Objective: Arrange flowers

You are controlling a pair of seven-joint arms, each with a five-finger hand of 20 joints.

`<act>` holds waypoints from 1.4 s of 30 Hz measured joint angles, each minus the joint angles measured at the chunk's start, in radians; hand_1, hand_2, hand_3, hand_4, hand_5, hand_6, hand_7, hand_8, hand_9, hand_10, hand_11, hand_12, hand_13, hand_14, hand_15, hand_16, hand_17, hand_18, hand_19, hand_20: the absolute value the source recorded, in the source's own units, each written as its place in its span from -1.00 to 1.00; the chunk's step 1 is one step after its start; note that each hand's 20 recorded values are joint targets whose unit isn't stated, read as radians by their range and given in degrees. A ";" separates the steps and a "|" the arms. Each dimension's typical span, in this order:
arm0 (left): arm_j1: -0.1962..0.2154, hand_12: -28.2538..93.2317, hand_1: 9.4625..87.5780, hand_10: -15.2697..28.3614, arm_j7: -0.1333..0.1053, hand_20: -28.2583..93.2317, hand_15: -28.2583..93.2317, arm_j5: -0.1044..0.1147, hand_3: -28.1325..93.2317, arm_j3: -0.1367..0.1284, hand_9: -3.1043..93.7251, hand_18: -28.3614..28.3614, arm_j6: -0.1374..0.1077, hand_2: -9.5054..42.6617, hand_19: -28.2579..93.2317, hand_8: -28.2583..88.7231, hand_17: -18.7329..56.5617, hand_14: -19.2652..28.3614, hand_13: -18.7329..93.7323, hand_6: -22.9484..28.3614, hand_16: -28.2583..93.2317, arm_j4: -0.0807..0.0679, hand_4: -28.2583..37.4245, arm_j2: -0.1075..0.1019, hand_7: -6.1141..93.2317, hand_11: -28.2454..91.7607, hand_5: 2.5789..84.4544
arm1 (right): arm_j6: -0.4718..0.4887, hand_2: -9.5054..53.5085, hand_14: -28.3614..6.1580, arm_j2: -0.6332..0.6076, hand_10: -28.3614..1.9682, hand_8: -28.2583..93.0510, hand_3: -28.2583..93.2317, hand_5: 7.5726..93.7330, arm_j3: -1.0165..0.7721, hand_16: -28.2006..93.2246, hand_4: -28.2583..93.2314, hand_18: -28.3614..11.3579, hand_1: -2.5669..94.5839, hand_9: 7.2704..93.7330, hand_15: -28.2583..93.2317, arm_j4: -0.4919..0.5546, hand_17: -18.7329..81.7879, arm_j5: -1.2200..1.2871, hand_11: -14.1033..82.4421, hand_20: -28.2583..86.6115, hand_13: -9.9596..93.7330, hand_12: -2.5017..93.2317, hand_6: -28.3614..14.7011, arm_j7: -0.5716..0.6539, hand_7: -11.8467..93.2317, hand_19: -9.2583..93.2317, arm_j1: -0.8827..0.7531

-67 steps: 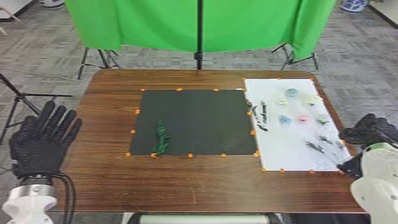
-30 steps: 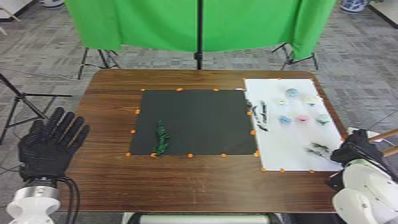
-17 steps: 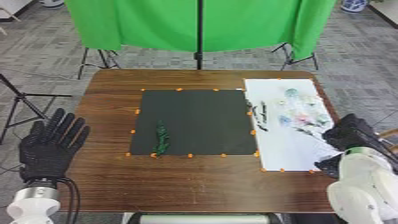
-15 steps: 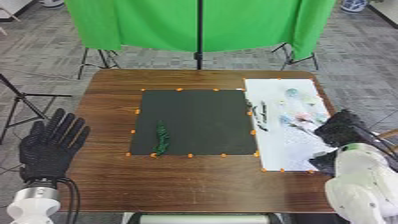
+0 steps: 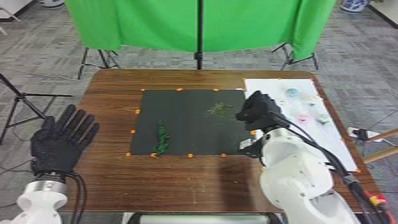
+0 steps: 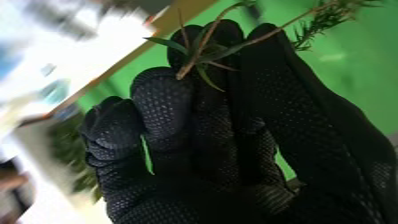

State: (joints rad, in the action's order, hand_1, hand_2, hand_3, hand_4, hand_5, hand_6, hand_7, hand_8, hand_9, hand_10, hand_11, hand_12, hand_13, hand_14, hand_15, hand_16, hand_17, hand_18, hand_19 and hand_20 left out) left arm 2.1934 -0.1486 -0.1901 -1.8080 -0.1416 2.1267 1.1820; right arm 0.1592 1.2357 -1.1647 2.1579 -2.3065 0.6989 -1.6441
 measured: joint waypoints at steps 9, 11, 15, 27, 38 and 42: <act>-0.025 -0.33 -0.49 0.36 0.028 -0.19 0.17 -0.001 0.62 0.031 -0.14 0.55 0.001 0.04 0.07 -0.65 -0.61 0.47 -0.10 0.19 -0.57 -0.012 -0.92 -0.013 -0.68 -0.27 0.02 | 0.029 -1.00 -0.15 0.169 0.19 -0.19 0.62 0.65 0.155 0.17 -0.92 -0.91 0.26 0.88 0.53 -0.186 0.21 -0.099 -0.25 0.23 0.59 0.12 0.24 -0.038 -0.15 1.00 0.059; -0.025 -0.33 -0.49 0.36 0.031 -0.19 0.17 -0.001 0.62 0.036 -0.14 0.55 0.001 0.04 0.07 -0.65 -0.62 0.47 -0.10 0.19 -0.58 -0.012 -0.92 -0.014 -0.68 -0.27 0.02 | 0.001 -1.00 -0.16 0.197 0.19 -0.19 0.62 0.65 0.170 0.17 -0.92 -0.91 0.26 0.88 0.54 -0.229 0.21 -0.131 -0.24 0.23 0.59 0.13 0.24 -0.041 -0.15 1.00 0.061; -0.028 -0.33 -0.49 0.35 0.036 -0.19 0.17 0.000 0.62 0.047 -0.14 0.55 0.001 0.04 0.07 -0.65 -0.61 0.47 -0.10 0.19 -0.58 -0.016 -0.92 -0.016 -0.68 -0.27 0.02 | -0.123 -1.00 -0.17 0.239 0.15 -0.19 0.62 0.65 0.188 0.16 -0.92 -0.91 0.26 0.88 0.54 -0.300 0.21 -0.218 -0.24 0.23 0.59 0.13 0.24 -0.053 -0.15 1.00 0.060; -0.033 -0.33 -0.49 0.35 0.040 -0.20 0.17 0.000 0.63 0.054 -0.14 0.55 0.001 0.04 0.06 -0.65 -0.61 0.46 -0.11 0.19 -0.59 -0.020 -0.92 -0.020 -0.67 -0.27 0.02 | -0.177 -1.00 -0.25 0.268 0.01 -0.34 0.62 0.56 0.200 0.08 -0.91 -0.94 0.14 0.78 0.57 -0.320 0.17 -0.315 -0.23 0.20 0.53 0.01 0.07 -0.090 -0.38 1.00 0.046; -0.026 -0.32 -0.49 0.35 0.026 -0.21 0.16 0.004 0.63 0.050 -0.14 0.54 0.002 0.04 0.04 -0.65 -0.61 0.45 -0.11 0.19 -0.58 -0.019 -0.93 -0.016 -0.66 -0.26 0.02 | -0.124 -1.00 -0.27 0.250 -0.21 -0.48 0.69 0.47 0.204 0.05 -0.91 -0.94 0.03 0.65 0.57 -0.279 0.15 -0.184 -0.18 0.16 0.49 -0.23 0.02 -0.069 -0.41 1.00 0.038; -0.015 -0.32 -0.49 0.35 0.010 -0.20 0.16 0.005 0.63 0.041 -0.14 0.54 0.002 0.04 0.04 -0.65 -0.61 0.45 -0.11 0.19 -0.58 -0.016 -0.93 -0.009 -0.66 -0.26 0.02 | -0.115 -1.00 -0.29 0.206 -0.21 -0.26 0.61 0.51 0.209 0.04 -0.93 -0.94 0.11 0.64 0.56 -0.231 0.13 -0.184 -0.18 0.15 0.47 -0.22 0.03 -0.066 -0.32 1.00 0.038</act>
State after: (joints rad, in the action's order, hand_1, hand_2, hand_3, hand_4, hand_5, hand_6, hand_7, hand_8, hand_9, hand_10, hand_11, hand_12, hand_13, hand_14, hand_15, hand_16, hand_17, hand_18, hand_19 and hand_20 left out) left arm 2.1781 -0.1381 -0.1850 -1.7669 -0.1396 2.1104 1.1725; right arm 0.0442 1.4414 -0.9554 1.9273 -2.4907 0.6329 -1.6066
